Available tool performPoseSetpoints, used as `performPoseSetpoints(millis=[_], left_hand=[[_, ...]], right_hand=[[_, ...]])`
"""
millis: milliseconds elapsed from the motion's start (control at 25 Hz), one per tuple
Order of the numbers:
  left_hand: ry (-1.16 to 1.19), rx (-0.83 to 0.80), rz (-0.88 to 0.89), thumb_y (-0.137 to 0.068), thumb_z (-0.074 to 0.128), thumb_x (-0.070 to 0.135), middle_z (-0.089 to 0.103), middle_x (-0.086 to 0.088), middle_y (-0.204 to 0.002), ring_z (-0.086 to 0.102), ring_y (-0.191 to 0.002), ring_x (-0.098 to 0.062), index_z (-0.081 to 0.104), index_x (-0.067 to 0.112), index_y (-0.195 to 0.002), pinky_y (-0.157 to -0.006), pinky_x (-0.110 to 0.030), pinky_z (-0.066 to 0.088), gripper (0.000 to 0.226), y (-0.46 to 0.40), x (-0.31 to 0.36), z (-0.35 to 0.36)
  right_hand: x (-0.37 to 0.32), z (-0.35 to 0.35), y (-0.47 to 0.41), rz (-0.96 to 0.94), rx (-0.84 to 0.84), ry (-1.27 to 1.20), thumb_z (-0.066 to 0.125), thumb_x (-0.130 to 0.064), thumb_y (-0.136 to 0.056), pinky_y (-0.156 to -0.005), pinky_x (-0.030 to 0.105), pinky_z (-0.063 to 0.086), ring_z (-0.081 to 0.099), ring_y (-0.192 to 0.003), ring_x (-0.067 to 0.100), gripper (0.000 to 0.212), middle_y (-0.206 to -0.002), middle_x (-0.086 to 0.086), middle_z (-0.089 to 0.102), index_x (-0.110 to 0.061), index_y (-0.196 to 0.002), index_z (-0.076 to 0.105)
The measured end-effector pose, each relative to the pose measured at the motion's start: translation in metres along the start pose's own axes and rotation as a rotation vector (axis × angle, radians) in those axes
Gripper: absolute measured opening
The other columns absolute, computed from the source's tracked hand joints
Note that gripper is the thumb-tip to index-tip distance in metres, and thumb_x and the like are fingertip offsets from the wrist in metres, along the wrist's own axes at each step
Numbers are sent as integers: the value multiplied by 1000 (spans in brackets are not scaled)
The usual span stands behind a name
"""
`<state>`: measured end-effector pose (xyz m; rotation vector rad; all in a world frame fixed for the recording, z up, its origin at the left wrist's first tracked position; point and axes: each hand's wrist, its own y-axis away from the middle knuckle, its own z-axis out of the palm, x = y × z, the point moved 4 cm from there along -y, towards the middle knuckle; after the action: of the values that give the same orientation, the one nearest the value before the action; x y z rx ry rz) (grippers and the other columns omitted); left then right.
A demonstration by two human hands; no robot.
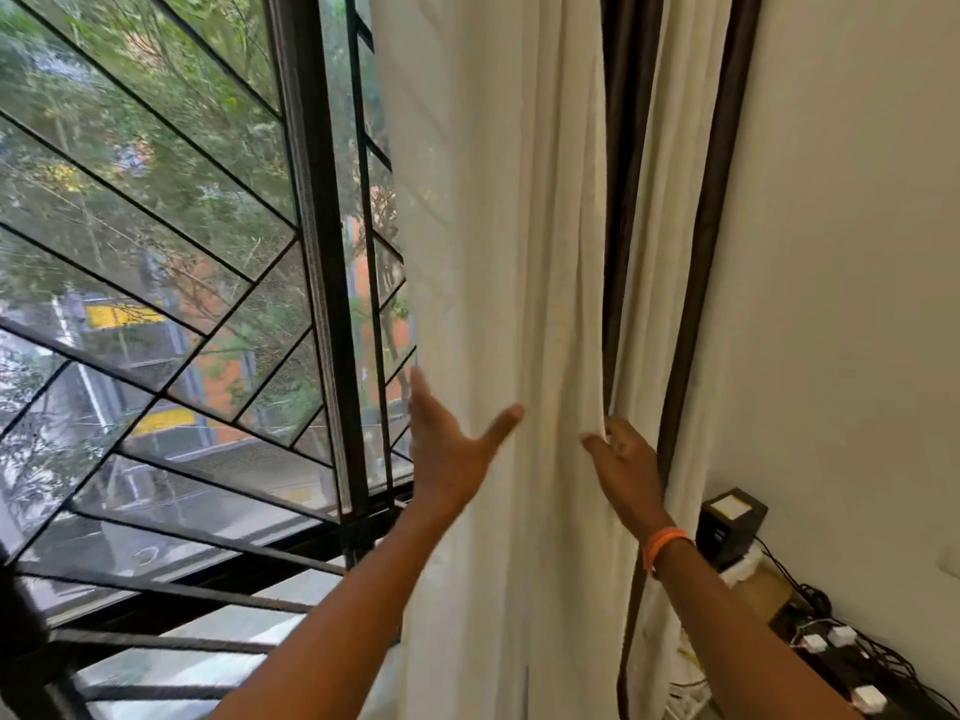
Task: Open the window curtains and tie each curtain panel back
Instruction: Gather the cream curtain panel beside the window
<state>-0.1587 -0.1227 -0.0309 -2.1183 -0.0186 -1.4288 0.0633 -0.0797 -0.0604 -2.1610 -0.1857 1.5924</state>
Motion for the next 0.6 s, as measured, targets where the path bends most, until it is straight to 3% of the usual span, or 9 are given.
performPoseSetpoints(millis=[80,160,200,240,320,400,480,560,600], left_hand=[[-118,-21,-34,-68,69,72,10,-2,-162,16,-147,-20,-8,25,-152,-117,-42,22,124,-18,0,31],[-68,44,-111,-89,63,33,37,-15,-149,36,-138,-31,22,10,-149,-109,-43,36,76,-42,-7,46],[-31,83,-160,-93,53,15,52,-17,-135,48,-127,-35,41,7,-139,-100,-41,43,48,-52,-13,46],[-7,113,-215,-92,46,7,60,-15,-121,55,-116,-36,53,7,-127,-93,-40,47,36,-59,-19,45],[66,125,-257,-91,47,14,64,-9,-114,60,-110,-34,57,15,-121,-91,-44,50,32,-68,-30,40],[213,96,-199,-86,60,42,58,-6,-126,57,-116,-29,45,25,-127,-96,-48,49,47,-71,-32,41],[354,22,-203,-68,74,67,45,-4,-144,51,-127,-24,20,34,-145,-103,-49,46,100,-75,-29,51],[294,-74,-224,-54,81,70,42,2,-147,50,-128,-17,2,37,-149,-105,-44,45,128,-79,-18,62],[241,-123,-211,-53,84,66,48,6,-141,54,-123,-14,8,33,-149,-101,-39,48,127,-81,-15,65]], right_hand=[[7,1,-12,176,-36,-243,57,-20,-94,-74,38,54,68,-85,25,15,-92,6,73,-15,-95,71],[22,-5,-24,246,-25,-359,52,-17,-97,-74,33,53,68,-85,20,19,-88,-1,74,-20,-93,71],[30,-10,-31,223,3,-328,50,-19,-98,-77,35,53,67,-87,19,20,-90,-2,73,-22,-94,69],[39,-14,-39,182,38,-247,47,-25,-98,-79,37,53,67,-89,20,21,-93,-2,71,-23,-96,67],[50,-18,-51,84,79,-24,40,-35,-93,-80,40,52,65,-90,26,28,-93,2,68,-19,-98,64],[45,-12,-65,27,51,59,40,-37,-89,-84,40,52,65,-97,26,39,-105,4,69,-15,-112,62],[22,5,-74,-3,-74,-31,43,-44,-97,-100,34,46,57,-118,13,49,-134,-7,57,-20,-139,48],[-5,29,-74,-51,-194,-163,42,-55,-98,-110,25,32,38,-133,-1,65,-150,-20,32,-29,-154,22],[-17,40,-73,-85,-231,-210,42,-57,-97,-110,21,30,34,-136,-4,68,-153,-22,28,-31,-155,17]])
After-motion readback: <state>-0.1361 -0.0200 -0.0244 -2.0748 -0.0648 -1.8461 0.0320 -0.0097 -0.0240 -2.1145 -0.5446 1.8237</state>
